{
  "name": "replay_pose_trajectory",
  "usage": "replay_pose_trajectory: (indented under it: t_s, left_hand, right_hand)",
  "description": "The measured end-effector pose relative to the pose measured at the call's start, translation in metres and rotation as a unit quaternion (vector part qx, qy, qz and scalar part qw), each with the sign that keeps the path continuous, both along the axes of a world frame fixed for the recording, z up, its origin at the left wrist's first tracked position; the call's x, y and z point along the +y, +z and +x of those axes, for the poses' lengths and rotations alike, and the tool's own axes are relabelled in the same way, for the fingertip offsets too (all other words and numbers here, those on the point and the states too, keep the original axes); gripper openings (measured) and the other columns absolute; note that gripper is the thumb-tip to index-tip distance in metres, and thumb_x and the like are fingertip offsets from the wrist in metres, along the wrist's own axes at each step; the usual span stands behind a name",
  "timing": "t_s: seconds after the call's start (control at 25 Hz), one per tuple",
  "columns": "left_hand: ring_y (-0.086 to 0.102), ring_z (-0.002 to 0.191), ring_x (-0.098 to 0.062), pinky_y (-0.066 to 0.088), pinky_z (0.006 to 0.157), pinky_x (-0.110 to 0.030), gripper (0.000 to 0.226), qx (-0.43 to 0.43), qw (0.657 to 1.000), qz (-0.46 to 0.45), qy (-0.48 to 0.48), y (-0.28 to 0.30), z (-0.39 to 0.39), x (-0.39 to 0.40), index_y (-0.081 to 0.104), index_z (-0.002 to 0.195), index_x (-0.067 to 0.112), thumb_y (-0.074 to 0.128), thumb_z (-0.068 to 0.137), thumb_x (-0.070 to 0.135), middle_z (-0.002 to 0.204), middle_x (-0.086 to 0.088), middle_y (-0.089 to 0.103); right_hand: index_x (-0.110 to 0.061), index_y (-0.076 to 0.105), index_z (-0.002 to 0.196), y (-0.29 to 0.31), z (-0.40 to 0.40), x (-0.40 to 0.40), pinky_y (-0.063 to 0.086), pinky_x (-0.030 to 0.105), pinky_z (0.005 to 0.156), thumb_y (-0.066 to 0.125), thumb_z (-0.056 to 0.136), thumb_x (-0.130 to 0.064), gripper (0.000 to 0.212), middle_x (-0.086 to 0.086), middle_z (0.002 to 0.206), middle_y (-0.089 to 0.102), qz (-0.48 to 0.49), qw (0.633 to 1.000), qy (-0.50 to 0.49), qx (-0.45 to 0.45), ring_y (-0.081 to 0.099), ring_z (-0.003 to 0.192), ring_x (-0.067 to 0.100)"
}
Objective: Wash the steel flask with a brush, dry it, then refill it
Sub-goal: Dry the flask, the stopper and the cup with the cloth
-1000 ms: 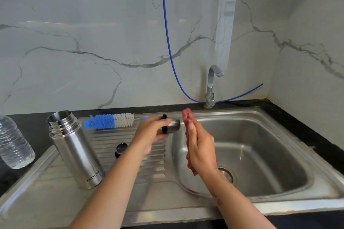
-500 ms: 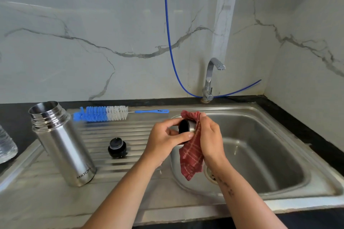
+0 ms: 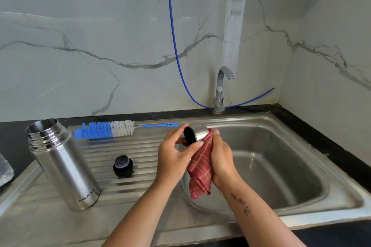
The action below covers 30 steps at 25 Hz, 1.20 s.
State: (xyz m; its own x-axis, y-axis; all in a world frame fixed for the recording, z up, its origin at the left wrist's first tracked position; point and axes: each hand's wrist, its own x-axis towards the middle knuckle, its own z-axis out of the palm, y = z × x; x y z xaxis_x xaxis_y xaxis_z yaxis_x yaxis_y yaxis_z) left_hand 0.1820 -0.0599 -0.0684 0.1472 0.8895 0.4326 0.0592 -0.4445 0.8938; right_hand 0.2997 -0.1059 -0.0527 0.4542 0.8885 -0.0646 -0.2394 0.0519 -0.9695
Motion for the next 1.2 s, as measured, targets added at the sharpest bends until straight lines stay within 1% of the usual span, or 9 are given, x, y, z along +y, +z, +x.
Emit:
replay_pose_trajectory:
  t_s: [0.12, 0.24, 0.4, 0.56, 0.76, 0.96, 1.04, 1.12, 1.2]
  left_hand:
    - [0.072, 0.103, -0.009, 0.059, 0.094, -0.038, 0.053, -0.002, 0.999, -0.011, 0.034, 0.001, 0.001, 0.003, 0.069, 0.126, 0.032, 0.090, 0.077, 0.032, 0.117, 0.009, 0.074]
    - [0.076, 0.087, -0.021, 0.060, 0.090, -0.052, 0.030, -0.016, 0.997, -0.072, 0.004, 0.006, -0.003, 0.006, 0.074, 0.097, 0.047, 0.088, 0.070, 0.044, 0.091, -0.005, 0.079]
    - [0.073, 0.081, -0.024, 0.058, 0.091, -0.059, 0.028, -0.008, 0.988, -0.090, -0.125, 0.014, -0.008, -0.003, 0.078, 0.106, 0.030, 0.085, 0.081, 0.020, 0.087, -0.013, 0.078]
    - [0.069, 0.096, -0.009, 0.058, 0.095, -0.046, 0.052, 0.071, 0.988, -0.004, -0.138, 0.014, -0.012, -0.007, 0.074, 0.122, 0.031, 0.089, 0.076, 0.011, 0.112, 0.011, 0.076]
    - [0.069, 0.105, -0.008, 0.059, 0.096, -0.042, 0.060, 0.010, 0.996, 0.001, -0.094, 0.008, -0.006, -0.010, 0.071, 0.127, 0.027, 0.090, 0.073, 0.009, 0.118, 0.016, 0.072]
    - [0.072, 0.102, -0.010, 0.054, 0.084, -0.017, 0.062, -0.025, 0.999, -0.030, 0.018, 0.004, -0.007, 0.007, 0.067, 0.130, 0.033, 0.091, 0.075, 0.019, 0.115, 0.001, 0.076]
    - [0.073, 0.101, -0.009, 0.056, 0.089, -0.024, 0.064, -0.022, 0.998, -0.051, 0.036, 0.001, -0.009, 0.013, 0.068, 0.131, 0.031, 0.093, 0.072, 0.028, 0.113, 0.003, 0.077]
    - [0.074, 0.098, -0.010, 0.058, 0.091, -0.030, 0.061, -0.011, 0.998, -0.062, 0.024, 0.002, -0.010, 0.014, 0.069, 0.127, 0.032, 0.093, 0.071, 0.026, 0.111, 0.004, 0.078]
    - [0.073, 0.094, -0.011, 0.059, 0.090, -0.033, 0.055, 0.023, 0.999, -0.035, -0.028, 0.005, -0.011, 0.010, 0.071, 0.121, 0.036, 0.090, 0.075, 0.013, 0.110, 0.007, 0.078]
  right_hand:
    - [-0.022, 0.064, 0.097, -0.006, -0.009, -0.004, 0.051, 0.037, 0.077, 0.029, 0.109, -0.045, 0.044, -0.008, 0.085, 0.072, 0.017, 0.964, -0.033, -0.262, 0.066, 0.079, 0.009]
    - [-0.031, 0.052, 0.146, -0.006, -0.013, -0.007, 0.045, 0.017, 0.092, 0.032, 0.110, -0.038, 0.041, -0.021, 0.129, 0.062, 0.065, 0.935, -0.027, -0.347, 0.059, 0.111, -0.005]
    - [-0.027, 0.065, 0.134, -0.002, -0.001, -0.008, 0.050, 0.021, 0.099, 0.041, 0.111, -0.026, 0.034, -0.016, 0.135, 0.065, 0.152, 0.921, -0.050, -0.356, 0.060, 0.124, 0.002]
    - [-0.021, 0.077, 0.114, 0.009, 0.012, -0.010, 0.052, 0.038, 0.104, 0.037, 0.111, -0.023, 0.040, -0.011, 0.113, 0.077, 0.106, 0.968, 0.008, -0.227, 0.070, 0.110, 0.005]
    - [-0.027, 0.079, 0.091, 0.012, 0.008, -0.014, 0.059, 0.048, 0.091, 0.029, 0.110, -0.043, 0.057, -0.010, 0.081, 0.078, 0.016, 0.994, -0.017, -0.106, 0.075, 0.082, 0.010]
    - [-0.013, 0.059, 0.079, -0.006, -0.008, -0.007, 0.054, 0.053, 0.076, 0.027, 0.109, -0.043, 0.054, 0.001, 0.070, 0.069, 0.016, 0.954, -0.041, -0.297, 0.064, 0.068, 0.021]
    - [-0.022, 0.065, 0.096, -0.012, -0.013, -0.006, 0.052, 0.047, 0.076, 0.031, 0.110, -0.039, 0.040, 0.002, 0.077, 0.072, 0.050, 0.923, -0.049, -0.379, 0.065, 0.074, 0.020]
    - [-0.023, 0.066, 0.130, -0.013, -0.015, -0.006, 0.053, 0.037, 0.094, 0.041, 0.110, -0.032, 0.033, -0.001, 0.113, 0.076, 0.100, 0.907, -0.051, -0.406, 0.069, 0.103, 0.012]
    - [-0.020, 0.065, 0.136, -0.013, -0.008, -0.001, 0.045, 0.026, 0.109, 0.047, 0.109, -0.022, 0.033, -0.007, 0.138, 0.065, 0.158, 0.896, -0.063, -0.409, 0.058, 0.128, 0.003]
